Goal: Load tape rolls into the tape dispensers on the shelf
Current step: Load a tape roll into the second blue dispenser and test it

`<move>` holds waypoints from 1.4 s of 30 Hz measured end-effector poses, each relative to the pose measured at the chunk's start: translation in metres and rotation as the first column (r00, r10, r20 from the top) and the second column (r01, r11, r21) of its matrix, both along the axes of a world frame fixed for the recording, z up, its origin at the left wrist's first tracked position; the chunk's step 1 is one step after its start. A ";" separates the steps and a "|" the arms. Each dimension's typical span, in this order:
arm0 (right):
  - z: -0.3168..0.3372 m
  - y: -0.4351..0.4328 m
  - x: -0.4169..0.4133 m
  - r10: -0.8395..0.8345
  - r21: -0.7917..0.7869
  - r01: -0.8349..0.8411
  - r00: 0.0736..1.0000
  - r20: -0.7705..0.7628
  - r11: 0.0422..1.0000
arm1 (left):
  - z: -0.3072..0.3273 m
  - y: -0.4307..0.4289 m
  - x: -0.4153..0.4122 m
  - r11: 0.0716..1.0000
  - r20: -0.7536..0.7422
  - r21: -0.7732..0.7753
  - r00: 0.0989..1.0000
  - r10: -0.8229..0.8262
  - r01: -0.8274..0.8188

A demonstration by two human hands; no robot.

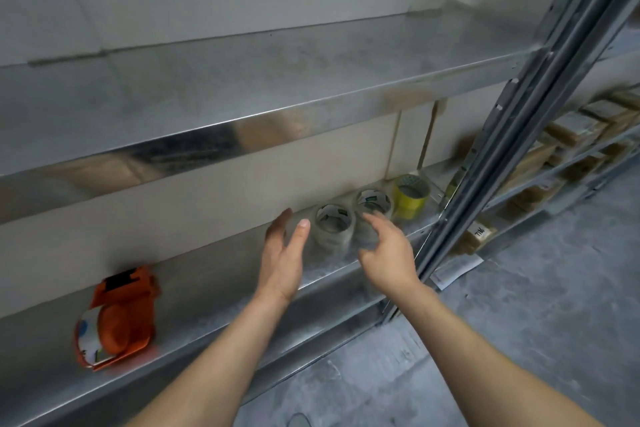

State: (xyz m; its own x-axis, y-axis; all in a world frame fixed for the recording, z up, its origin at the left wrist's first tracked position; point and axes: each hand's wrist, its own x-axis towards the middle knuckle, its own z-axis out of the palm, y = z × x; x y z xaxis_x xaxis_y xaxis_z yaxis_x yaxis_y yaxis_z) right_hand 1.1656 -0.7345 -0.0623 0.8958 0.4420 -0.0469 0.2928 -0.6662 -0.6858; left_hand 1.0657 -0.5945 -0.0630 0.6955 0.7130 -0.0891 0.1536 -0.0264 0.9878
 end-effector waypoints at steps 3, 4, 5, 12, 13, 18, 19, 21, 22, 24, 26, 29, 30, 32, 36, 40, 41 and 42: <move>-0.002 0.018 0.018 0.121 -0.156 -0.113 0.992 0.042 0.981 | -0.004 0.011 0.017 0.998 0.010 -0.061 1.000 0.024 -0.023; -0.002 0.023 0.023 0.166 -0.202 -0.152 0.985 0.052 0.967 | -0.005 0.013 0.022 0.997 0.017 -0.079 1.000 0.023 -0.022; -0.003 0.029 0.029 0.205 -0.238 -0.184 0.977 0.064 0.954 | -0.006 0.016 0.028 0.996 0.013 -0.089 1.000 0.017 -0.016; -0.016 0.066 0.052 0.436 -0.506 -0.347 0.897 0.065 0.790 | -0.011 0.034 0.043 0.992 -0.060 -0.088 0.995 0.083 -0.088; -0.018 0.070 0.056 0.469 -0.543 -0.357 0.880 0.079 0.760 | -0.010 0.036 0.043 0.992 -0.069 -0.073 0.993 0.095 -0.100; -0.025 0.078 0.072 0.612 -0.691 -0.425 0.790 0.032 0.585 | -0.007 0.037 0.048 0.986 -0.097 -0.043 0.983 0.157 -0.162; -0.028 0.078 0.075 0.632 -0.702 -0.444 0.775 0.011 0.557 | -0.006 0.034 0.049 0.985 -0.108 -0.037 0.981 0.163 -0.168; -0.032 0.075 0.081 0.669 -0.700 -0.485 0.743 -0.014 0.524 | -0.003 0.027 0.053 0.981 -0.125 -0.028 0.974 0.189 -0.194; -0.033 0.074 0.085 0.683 -0.683 -0.510 0.730 -0.022 0.523 | -0.003 0.023 0.055 0.975 -0.125 -0.036 0.969 0.215 -0.221; -0.033 0.073 0.093 0.683 -0.609 -0.560 0.730 -0.040 0.562 | -0.001 0.013 0.058 0.959 -0.122 -0.060 0.956 0.268 -0.277; -0.029 0.075 0.101 0.634 -0.463 -0.581 0.772 -0.051 0.670 | 0.001 0.003 0.062 0.946 -0.124 -0.041 0.941 0.314 -0.321; -0.022 0.077 0.108 0.477 -0.040 -0.490 0.861 -0.176 0.871 | 0.006 -0.009 0.065 0.928 -0.103 -0.006 0.923 0.371 -0.374; -0.019 0.076 0.108 0.432 0.096 -0.421 0.874 -0.224 0.902 | 0.009 -0.013 0.065 0.922 -0.084 -0.015 0.919 0.385 -0.387; -0.015 0.074 0.106 0.372 0.300 -0.288 0.887 -0.275 0.909 | 0.015 -0.021 0.064 0.901 -0.043 -0.085 0.905 0.422 -0.425; 0.010 0.067 0.090 0.400 0.569 -0.180 0.870 -0.289 0.802 | 0.037 -0.035 0.065 0.857 0.009 -0.090 0.860 0.510 -0.507; 0.037 0.064 0.067 0.528 0.676 -0.239 0.809 -0.259 0.697 | 0.060 -0.044 0.066 0.836 0.074 -0.045 0.832 0.549 -0.547; 0.040 0.065 0.062 0.557 0.687 -0.259 0.792 -0.252 0.679 | 0.063 -0.045 0.065 0.822 0.080 -0.029 0.819 0.568 -0.568; 0.043 0.067 0.056 0.585 0.697 -0.282 0.775 -0.240 0.660 | 0.067 -0.046 0.062 0.801 0.087 -0.011 0.797 0.598 -0.599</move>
